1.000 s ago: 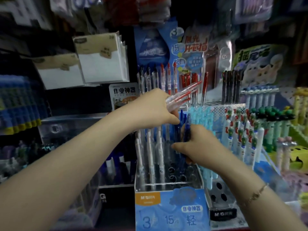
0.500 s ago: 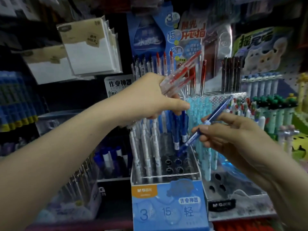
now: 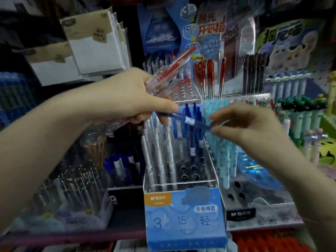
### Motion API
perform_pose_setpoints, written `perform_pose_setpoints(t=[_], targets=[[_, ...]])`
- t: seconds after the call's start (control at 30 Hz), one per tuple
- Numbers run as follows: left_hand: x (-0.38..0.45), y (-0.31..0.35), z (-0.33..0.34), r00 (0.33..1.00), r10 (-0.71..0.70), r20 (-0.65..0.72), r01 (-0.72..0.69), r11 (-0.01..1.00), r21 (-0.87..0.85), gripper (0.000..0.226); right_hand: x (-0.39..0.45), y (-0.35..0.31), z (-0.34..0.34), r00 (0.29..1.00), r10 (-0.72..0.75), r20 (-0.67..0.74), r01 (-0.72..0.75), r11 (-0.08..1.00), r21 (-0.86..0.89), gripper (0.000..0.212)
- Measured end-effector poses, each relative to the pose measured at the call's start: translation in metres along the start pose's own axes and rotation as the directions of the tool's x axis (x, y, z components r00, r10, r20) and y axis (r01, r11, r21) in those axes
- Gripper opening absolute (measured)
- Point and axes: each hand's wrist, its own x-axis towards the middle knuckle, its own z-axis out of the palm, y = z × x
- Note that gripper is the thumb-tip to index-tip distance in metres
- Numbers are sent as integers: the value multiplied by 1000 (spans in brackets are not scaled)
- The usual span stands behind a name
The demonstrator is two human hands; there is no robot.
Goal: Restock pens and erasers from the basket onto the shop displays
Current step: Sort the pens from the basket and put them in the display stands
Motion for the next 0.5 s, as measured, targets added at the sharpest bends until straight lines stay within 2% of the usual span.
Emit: perform_pose_setpoints(t=[0.07,0.1,0.23,0.37,0.5], targets=[[3,6,-1,999,-6,37,3,997,71,22,-2,0,10,984,-31,175,68,975,-213,22],[5,9,0,998,-13,59,7,994,109,22,0,1,13,980,-48,191,104,950,-296,22],[13,20,4,992,-58,113,26,965,261,31,20,7,10,993,-111,30,112,883,-457,13],[19,28,13,986,-81,147,33,952,304,31,38,15,18,995,-51,89,92,837,-540,23],[25,27,20,987,-81,136,31,940,340,34,43,14,29,996,-33,78,73,801,-594,18]])
